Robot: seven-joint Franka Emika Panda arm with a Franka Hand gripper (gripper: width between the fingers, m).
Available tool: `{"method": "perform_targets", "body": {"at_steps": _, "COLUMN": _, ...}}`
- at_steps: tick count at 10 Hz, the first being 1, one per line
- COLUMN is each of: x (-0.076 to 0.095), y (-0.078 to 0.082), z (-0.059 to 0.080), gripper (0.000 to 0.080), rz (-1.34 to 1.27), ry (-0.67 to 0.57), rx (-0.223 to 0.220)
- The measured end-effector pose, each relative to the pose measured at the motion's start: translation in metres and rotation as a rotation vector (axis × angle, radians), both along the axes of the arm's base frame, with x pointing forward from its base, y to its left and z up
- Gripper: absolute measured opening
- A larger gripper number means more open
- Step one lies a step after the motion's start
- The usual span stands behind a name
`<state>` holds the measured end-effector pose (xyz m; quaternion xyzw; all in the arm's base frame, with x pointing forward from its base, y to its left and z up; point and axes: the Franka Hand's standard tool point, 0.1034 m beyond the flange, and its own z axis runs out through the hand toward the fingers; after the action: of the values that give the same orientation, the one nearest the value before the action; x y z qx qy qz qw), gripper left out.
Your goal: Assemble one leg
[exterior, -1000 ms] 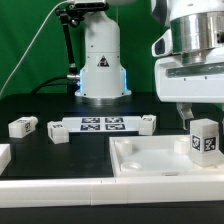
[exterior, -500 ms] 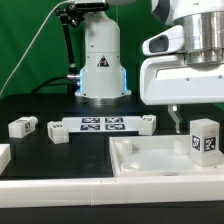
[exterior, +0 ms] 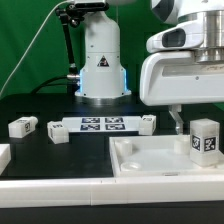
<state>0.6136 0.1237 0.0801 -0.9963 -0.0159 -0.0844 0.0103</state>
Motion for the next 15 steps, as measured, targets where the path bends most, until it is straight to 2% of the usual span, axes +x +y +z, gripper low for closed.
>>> {"method": "perform_targets", "body": {"at_steps": 2, "x": 0.0001, "y": 0.0, "z": 0.0, "gripper": 0.0649, "rz": 0.028, "ry": -0.002, "rx": -0.004}}
{"method": "perform_targets", "body": {"at_steps": 3, "x": 0.0001, "y": -0.0001, "z": 0.0, "gripper": 0.0544, "rz": 0.028, "ry": -0.002, "rx": -0.004}}
{"method": "perform_targets", "body": {"at_steps": 4, "x": 0.0001, "y": -0.0001, "z": 0.0, "gripper": 0.0408, "rz": 0.028, "ry": -0.002, "rx": -0.004}}
{"method": "perform_targets", "body": {"at_steps": 5, "x": 0.0002, "y": -0.0004, "z": 0.0, "gripper": 0.0408, "rz": 0.027, "ry": -0.003, "rx": -0.005}}
{"method": "perform_targets", "body": {"at_steps": 6, "x": 0.0002, "y": -0.001, "z": -0.0001, "gripper": 0.029, "rz": 0.024, "ry": -0.002, "rx": -0.004}}
{"method": "perform_targets", "body": {"at_steps": 8, "x": 0.0001, "y": -0.0012, "z": 0.0, "gripper": 0.029, "rz": -0.023, "ry": -0.001, "rx": 0.004}}
{"method": "perform_targets", "body": {"at_steps": 15, "x": -0.0062, "y": -0.0068, "z": -0.0022, "gripper": 0.0292, "rz": -0.995, "ry": -0.012, "rx": 0.181}}
